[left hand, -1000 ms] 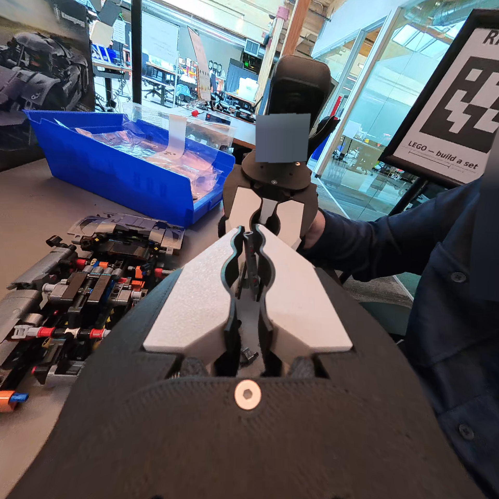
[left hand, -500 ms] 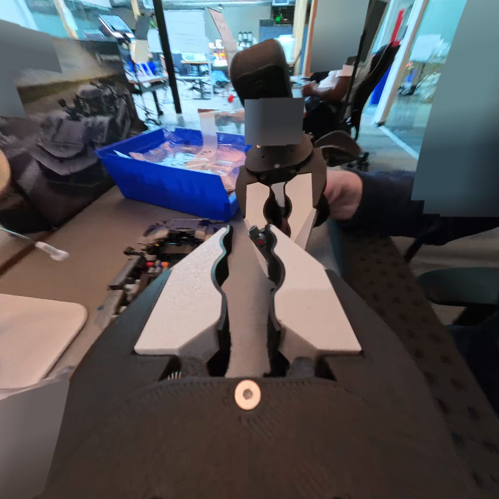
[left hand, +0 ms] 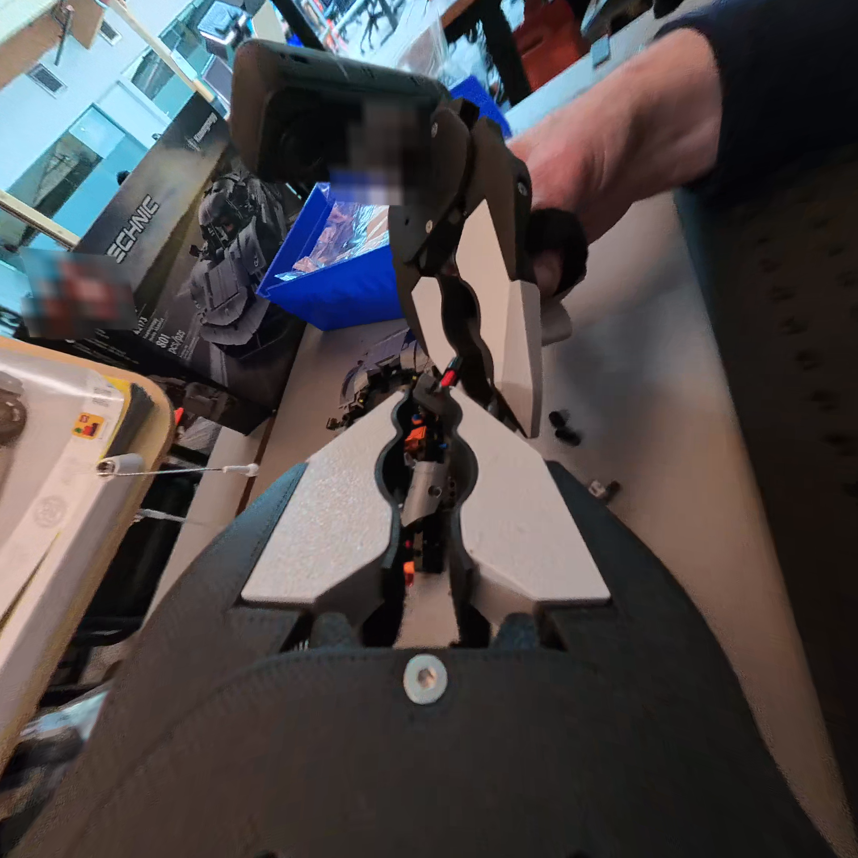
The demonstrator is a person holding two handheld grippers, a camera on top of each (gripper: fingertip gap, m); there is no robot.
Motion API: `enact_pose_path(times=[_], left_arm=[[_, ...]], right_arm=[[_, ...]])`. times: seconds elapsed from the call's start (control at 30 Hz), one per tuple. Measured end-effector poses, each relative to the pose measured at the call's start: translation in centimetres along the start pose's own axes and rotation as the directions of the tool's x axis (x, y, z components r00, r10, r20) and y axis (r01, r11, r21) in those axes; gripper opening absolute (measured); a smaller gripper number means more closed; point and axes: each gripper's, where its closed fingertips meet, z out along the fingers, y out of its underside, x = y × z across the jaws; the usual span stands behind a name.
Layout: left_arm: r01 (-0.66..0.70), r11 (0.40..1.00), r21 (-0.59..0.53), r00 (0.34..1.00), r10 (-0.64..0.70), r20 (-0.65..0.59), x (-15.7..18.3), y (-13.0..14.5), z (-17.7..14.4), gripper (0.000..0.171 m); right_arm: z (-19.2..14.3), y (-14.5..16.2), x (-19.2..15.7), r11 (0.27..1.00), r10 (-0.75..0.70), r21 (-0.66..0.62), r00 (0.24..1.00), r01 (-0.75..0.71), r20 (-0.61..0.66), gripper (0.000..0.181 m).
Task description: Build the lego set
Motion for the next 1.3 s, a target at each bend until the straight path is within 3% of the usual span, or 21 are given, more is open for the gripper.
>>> enact_pose_path(times=[0.27,0.63,0.73,0.87,1.0,1.07,1.3], left_arm=[[-0.079,0.997,-0.024,0.996,0.078,-0.037,1.4,-0.3,0.5,0.01],[-0.026,0.999,-0.038,0.997,0.023,-0.079,1.6,0.3,0.3,0.001],[0.03,0.998,-0.046,0.998,-0.032,-0.046,0.4,0.7,-0.1,0.0],[0.16,0.987,-0.021,0.984,-0.161,-0.078,0.0,1.0,-0.2,0.0],[0.246,0.967,0.062,0.962,-0.236,-0.139,0.0,-0.1,-0.6,0.0],[0.262,0.963,0.069,0.955,-0.248,-0.163,0.3,-0.2,-0.5,0.0],[0.229,0.968,-0.108,0.938,-0.248,-0.241,2.8,2.6,0.7,0.0]], right_arm=[[0.4,0.8,-0.4,0.999,0.007,-0.045,1.0,-0.005,0.029,0.01],[0.1,0.8,-0.3,0.999,0.01,-0.043,1.0,-0.009,0.028,0.011],[-1.4,-0.3,0.4,1.0,-0.011,0.022,0.999,0.011,-0.031,0.019],[-3.5,-2.7,0.7,0.972,-0.187,0.104,0.959,0.212,-0.213,0.013],[-3.1,-2.2,1.4,0.94,-0.321,0.005,0.89,0.34,-0.324,0.012],[-2.6,-1.3,1.9,0.945,-0.321,-0.051,0.892,0.323,-0.319,0.014],[-3.4,-0.3,3.1,0.965,-0.263,-0.081,0.905,0.251,-0.334,0.005]])
